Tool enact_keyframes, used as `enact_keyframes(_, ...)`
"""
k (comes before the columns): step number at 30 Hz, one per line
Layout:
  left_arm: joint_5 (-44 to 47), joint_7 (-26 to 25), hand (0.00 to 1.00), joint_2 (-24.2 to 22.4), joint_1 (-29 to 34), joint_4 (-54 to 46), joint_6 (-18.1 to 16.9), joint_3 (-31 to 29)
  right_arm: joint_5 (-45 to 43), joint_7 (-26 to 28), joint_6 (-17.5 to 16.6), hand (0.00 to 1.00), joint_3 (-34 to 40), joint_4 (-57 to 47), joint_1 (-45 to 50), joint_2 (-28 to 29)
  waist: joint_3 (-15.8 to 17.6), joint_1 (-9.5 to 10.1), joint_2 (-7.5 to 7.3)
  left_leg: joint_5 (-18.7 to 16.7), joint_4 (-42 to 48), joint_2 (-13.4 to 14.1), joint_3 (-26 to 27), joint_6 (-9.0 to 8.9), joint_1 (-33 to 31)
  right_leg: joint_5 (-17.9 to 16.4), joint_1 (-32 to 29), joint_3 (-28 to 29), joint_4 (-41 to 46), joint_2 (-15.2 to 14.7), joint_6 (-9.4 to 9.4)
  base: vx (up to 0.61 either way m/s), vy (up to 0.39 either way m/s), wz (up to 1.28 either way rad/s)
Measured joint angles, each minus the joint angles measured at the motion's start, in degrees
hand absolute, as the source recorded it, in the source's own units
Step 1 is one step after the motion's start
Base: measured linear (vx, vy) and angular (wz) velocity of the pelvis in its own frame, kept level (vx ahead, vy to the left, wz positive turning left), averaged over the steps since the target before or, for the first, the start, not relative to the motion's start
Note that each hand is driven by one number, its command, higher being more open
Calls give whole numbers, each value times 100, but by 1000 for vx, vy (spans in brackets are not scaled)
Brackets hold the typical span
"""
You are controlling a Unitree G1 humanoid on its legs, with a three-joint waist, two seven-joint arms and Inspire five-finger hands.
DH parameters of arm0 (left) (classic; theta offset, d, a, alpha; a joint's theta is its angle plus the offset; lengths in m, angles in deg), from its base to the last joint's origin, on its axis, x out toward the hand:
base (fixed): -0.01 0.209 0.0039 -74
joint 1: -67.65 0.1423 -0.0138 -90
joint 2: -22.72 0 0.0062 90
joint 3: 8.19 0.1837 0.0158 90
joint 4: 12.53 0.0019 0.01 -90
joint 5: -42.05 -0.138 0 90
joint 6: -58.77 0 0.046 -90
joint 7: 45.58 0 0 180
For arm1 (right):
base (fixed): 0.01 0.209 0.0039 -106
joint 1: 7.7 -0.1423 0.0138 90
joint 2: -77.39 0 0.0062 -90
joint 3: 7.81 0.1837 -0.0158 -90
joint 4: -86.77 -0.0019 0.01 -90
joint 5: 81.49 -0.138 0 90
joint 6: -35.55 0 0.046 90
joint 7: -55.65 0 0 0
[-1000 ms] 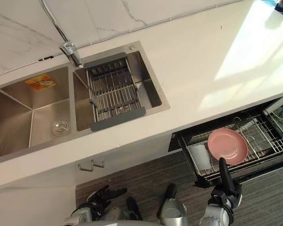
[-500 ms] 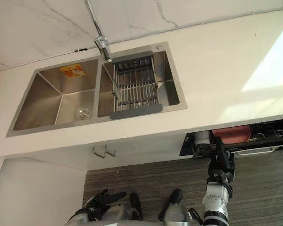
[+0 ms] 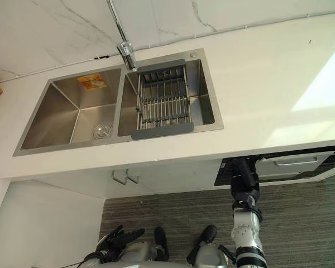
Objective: Walk over to the sink, pick up the cup, carry it to the dishwasher, place the cup inside the dishwasher, then close the dishwasher door
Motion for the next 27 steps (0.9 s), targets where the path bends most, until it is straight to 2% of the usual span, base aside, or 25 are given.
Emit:
enact_keyframes(7,127,131,100,-7,161,-5,-231,48,565,327,109,100,-99,498,454,279,20,46,-30,-56,-71,-9,179,13,84,-38,-31,132,66,-18,44,62,45,-9)
enact_keyframes(9,188,214,100,5,163,-5,-183,45,1006,539,228,100,-81,628,672,293,36,39,-95,-96,-91,-5,286,5,164,-56,-31,236,93,-21,66,82,47,-24)
enact_keyframes(13,241,245,100,39,143,-37,21,27,1931,482,285,100,-92,1111,937,326,-28,30,-218,-147,-111,9,344,-11,256,-132,-29,303,223,-42,86,84,31,-10)
enact_keyframes(17,616,497,100,140,134,-17,312,-21,3291,-249,169,100,-61,1874,878,373,-110,51,-467,-236,-109,34,462,-20,371,-499,-191,399,859,-215,114,69,40,-11)
enact_keyframes(19,887,683,100,256,133,23,408,-24,3885,-648,66,100,37,2130,875,407,-141,53,-654,-296,-79,-19,447,29,401,-885,-410,419,1616,-503,144,61,55,9)
enact_keyframes(21,1201,769,100,411,124,82,496,-28,4423,-1125,106,100,90,2400,914,423,-132,45,-879,-404,-128,-197,287,154,479,-1254,-697,489,2751,-1026,213,48,56,28)
enact_keyframes(24,1393,838,100,524,81,147,613,-21,4475,-1494,276,100,273,2620,872,392,-91,16,-1001,-454,-143,-306,-116,286,620,-1224,-990,1327,3918,-1381,218,21,48,58)
enact_keyframes(25,1458,846,100,546,51,165,634,-23,4463,-1527,350,100,311,2682,868,390,-85,11,-988,-456,-138,-304,-238,304,670,-1225,-1085,1485,4181,-1436,241,49,-9,94)
enact_keyframes(26,1528,860,100,606,20,216,681,-30,4436,-1560,447,100,433,2719,885,450,-82,-2,-1004,-468,-84,-259,-437,291,655,-1447,-1152,1886,4058,-1327,339,37,0,89)
enact_keyframes(27,1531,906,100,735,4,203,724,-55,4541,-1591,561,100,432,2717,859,532,-131,12,-1213,-476,-5,-309,-564,233,566,-980,-1098,2195,3429,-1240,354,24,3,69)
